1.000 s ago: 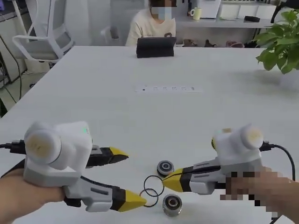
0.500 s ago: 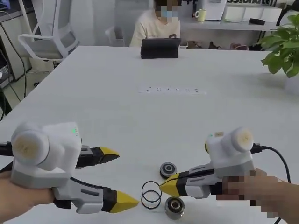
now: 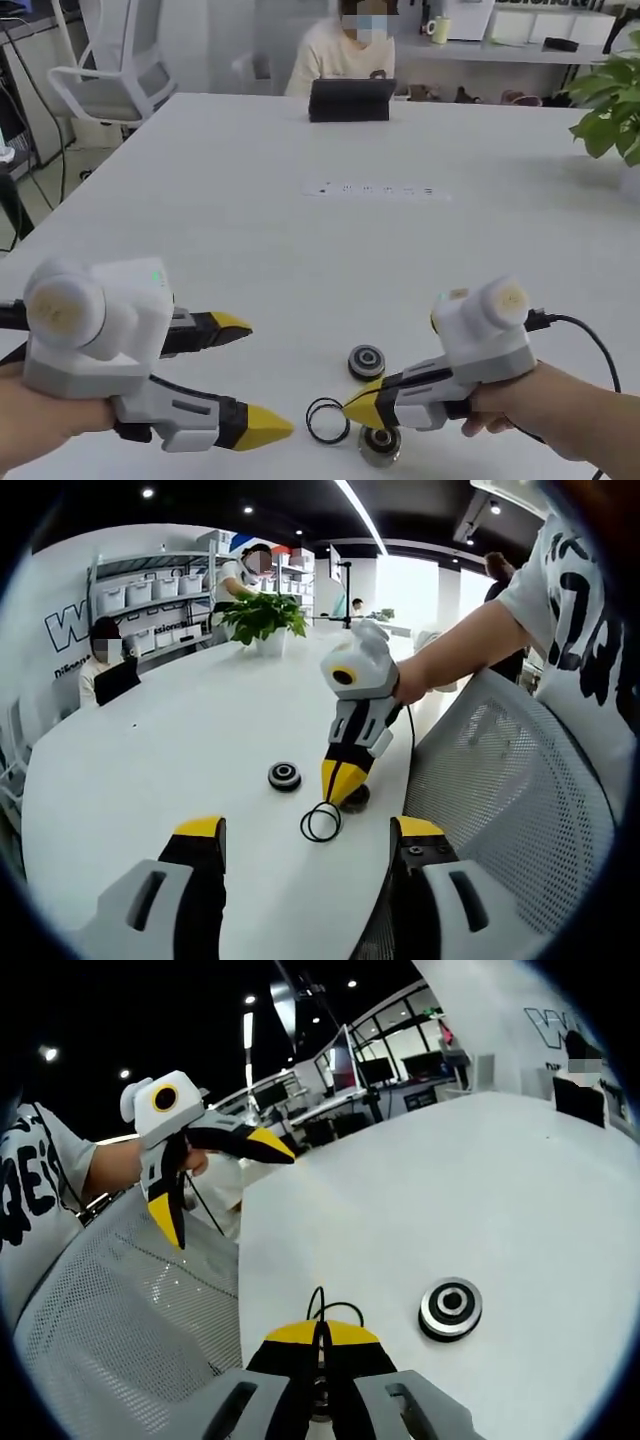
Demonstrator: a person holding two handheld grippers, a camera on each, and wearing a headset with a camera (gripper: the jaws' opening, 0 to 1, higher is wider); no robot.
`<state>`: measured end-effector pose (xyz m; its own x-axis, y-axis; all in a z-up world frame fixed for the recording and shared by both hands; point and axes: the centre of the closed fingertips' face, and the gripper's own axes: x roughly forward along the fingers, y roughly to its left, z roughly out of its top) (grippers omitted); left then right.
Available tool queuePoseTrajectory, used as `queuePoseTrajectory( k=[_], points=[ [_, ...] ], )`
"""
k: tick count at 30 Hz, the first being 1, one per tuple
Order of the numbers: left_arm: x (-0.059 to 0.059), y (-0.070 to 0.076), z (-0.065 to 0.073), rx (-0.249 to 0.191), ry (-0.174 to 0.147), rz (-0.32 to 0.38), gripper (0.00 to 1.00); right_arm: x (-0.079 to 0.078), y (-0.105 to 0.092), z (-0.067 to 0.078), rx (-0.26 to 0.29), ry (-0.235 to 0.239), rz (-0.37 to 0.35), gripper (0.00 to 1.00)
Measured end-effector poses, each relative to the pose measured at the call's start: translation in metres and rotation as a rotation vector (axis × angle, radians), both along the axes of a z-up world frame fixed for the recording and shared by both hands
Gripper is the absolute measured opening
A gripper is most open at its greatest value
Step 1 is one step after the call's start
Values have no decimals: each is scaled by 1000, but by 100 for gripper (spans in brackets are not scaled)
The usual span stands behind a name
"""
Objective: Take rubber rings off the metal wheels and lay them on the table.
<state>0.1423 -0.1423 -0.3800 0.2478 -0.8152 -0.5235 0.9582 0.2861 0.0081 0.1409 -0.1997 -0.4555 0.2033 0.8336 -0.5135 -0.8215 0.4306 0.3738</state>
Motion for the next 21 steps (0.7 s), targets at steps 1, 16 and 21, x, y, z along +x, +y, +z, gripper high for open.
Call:
queuePoseTrajectory(
  k=[1,16,21],
  points=[
    [0,1,0,-1,3,3,64,0,0,-1,-2,1,0,0],
    [2,6,-2,2,9,18,64,7,-5,-11,-45,6,-23,0],
    [2,6,-3,3,12,20,63,8,-7,-15,-60,10,-31,0]
  ],
)
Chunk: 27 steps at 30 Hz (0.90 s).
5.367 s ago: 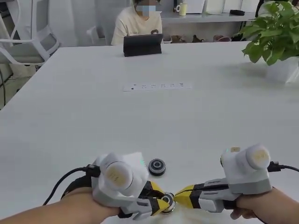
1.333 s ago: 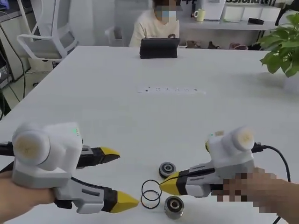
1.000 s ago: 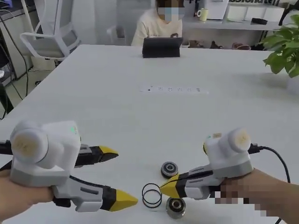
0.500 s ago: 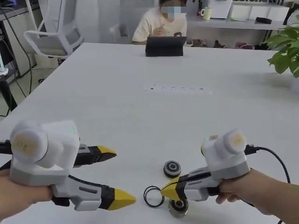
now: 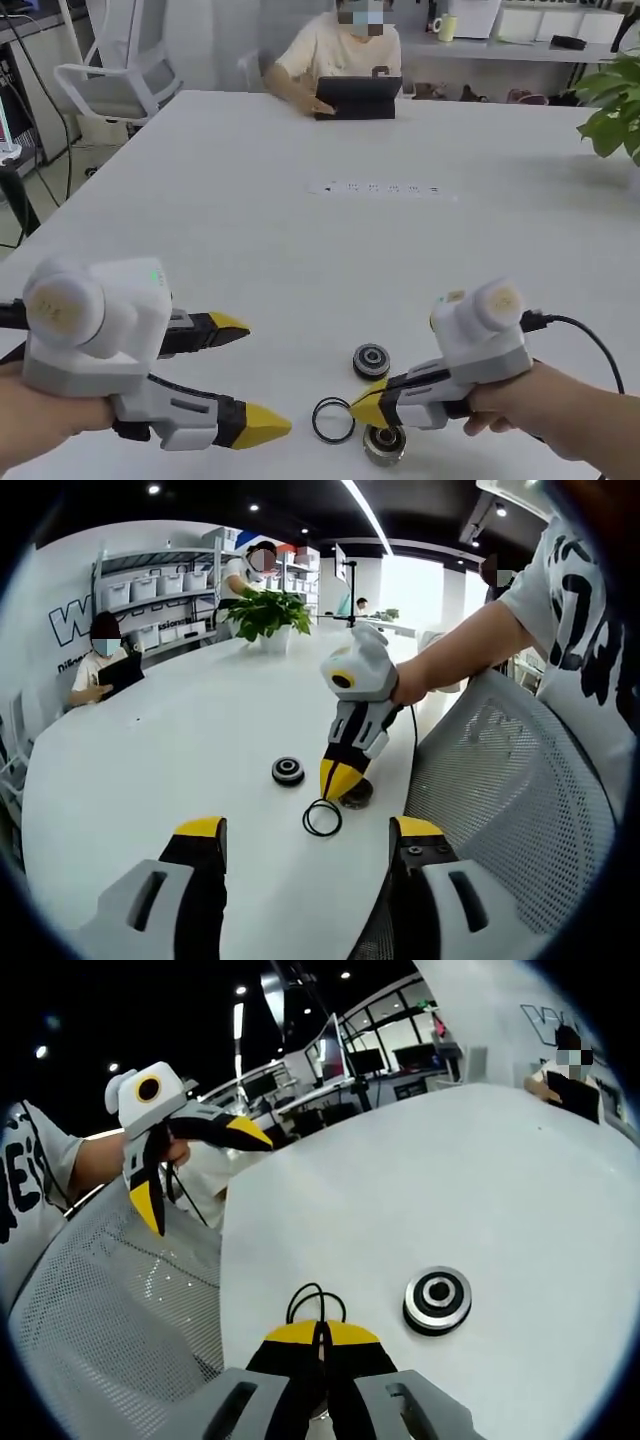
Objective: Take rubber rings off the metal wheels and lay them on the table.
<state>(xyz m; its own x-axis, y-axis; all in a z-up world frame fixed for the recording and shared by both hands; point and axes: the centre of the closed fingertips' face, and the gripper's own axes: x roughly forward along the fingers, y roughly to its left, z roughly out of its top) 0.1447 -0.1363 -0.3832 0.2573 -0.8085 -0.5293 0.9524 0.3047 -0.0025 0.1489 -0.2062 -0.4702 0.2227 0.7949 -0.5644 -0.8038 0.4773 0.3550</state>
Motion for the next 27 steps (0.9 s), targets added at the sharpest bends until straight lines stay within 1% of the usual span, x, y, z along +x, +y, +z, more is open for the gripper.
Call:
queuePoseTrajectory(
  k=[4,10,13,18,24,27],
  points=[
    [1,0,-1,3,2,2,63,4,-3,-4,-20,-10,-14,0],
    [0,0,-1,6,3,1,63,9,-5,-4,-27,-21,-34,0],
    [0,0,-2,6,6,2,63,10,-5,-4,-24,-21,-36,0],
    [0,0,-2,7,6,2,63,9,-4,-3,-25,-30,-34,4],
    [1,0,-2,7,7,3,63,10,-6,5,-1,-45,-44,7],
    [3,-1,-1,3,10,4,63,10,-6,14,21,-56,-49,8]
  ],
)
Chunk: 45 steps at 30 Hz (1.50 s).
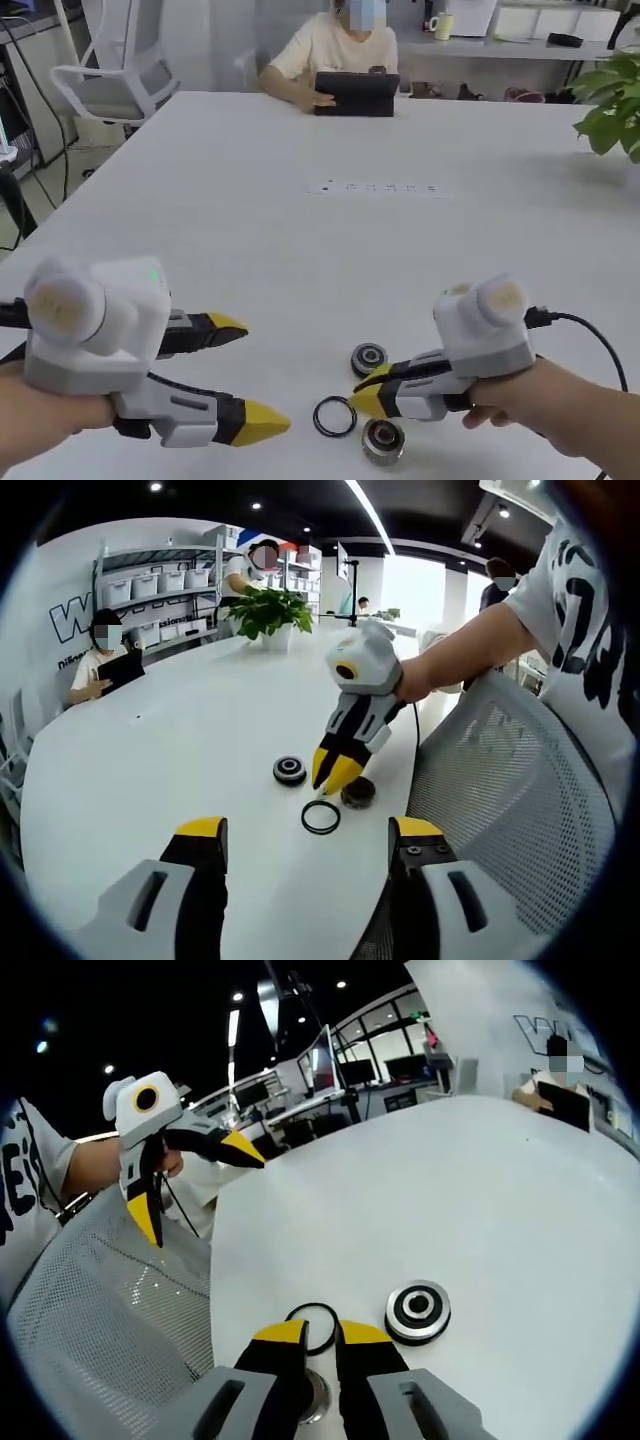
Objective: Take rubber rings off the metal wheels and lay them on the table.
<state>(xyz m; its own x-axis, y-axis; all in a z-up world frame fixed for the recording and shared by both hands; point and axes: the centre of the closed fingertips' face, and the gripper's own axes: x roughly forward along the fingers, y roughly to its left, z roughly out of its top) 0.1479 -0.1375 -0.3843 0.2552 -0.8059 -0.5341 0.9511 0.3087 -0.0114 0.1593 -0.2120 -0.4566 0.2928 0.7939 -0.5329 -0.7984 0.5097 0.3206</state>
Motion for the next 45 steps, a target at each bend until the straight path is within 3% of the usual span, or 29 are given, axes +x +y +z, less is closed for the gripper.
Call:
queuePoseTrajectory(
  k=[13,20,32,45],
  points=[
    [5,-9,1,0,2,-10,62,8,-14,28,65,-62,-64,16],
    [13,-15,4,1,-2,-16,62,16,-32,33,67,-91,-119,19],
    [29,-30,6,-10,-7,-22,61,25,-55,30,52,-112,-178,22],
    [43,-41,-8,-6,36,-19,57,29,-62,21,25,-124,-188,24]
  ],
)
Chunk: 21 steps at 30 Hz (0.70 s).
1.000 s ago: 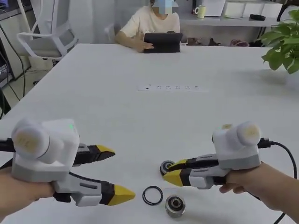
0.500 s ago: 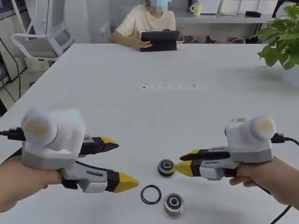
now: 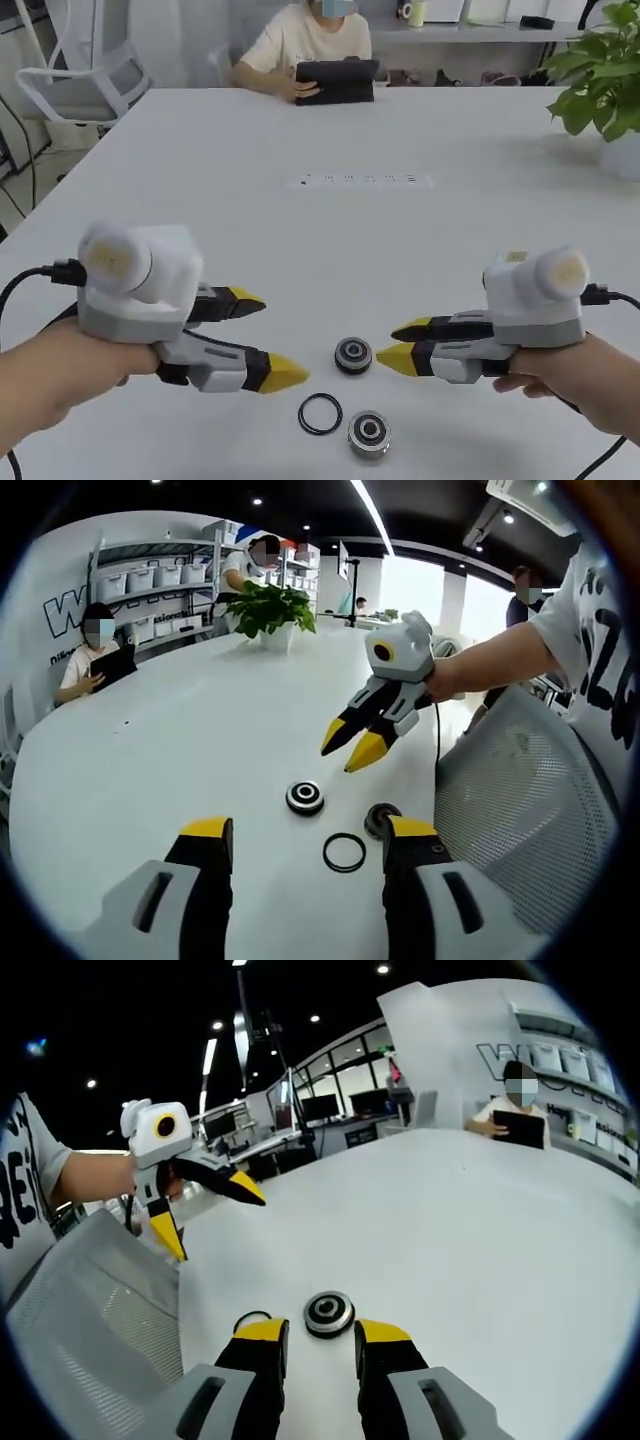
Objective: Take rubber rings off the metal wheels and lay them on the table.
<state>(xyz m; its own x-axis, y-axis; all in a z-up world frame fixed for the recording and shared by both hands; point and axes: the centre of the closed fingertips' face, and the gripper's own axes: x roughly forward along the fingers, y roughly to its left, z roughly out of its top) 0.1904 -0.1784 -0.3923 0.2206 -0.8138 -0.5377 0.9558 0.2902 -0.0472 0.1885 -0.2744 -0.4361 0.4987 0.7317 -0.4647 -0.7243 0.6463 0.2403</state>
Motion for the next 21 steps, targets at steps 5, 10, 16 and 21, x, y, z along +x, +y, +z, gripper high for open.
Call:
queuePoseTrajectory(
  k=[5,10,16,21],
  points=[
    [3,-5,-6,1,18,0,56,2,-1,-6,-13,-2,-2,25],
    [6,-11,-11,7,27,-8,55,3,-2,-14,-32,1,4,26],
    [10,-19,-19,7,43,-13,52,5,-1,-20,-43,3,5,27],
    [14,-24,-29,26,48,-21,48,7,0,-24,-53,1,13,28]
  ],
)
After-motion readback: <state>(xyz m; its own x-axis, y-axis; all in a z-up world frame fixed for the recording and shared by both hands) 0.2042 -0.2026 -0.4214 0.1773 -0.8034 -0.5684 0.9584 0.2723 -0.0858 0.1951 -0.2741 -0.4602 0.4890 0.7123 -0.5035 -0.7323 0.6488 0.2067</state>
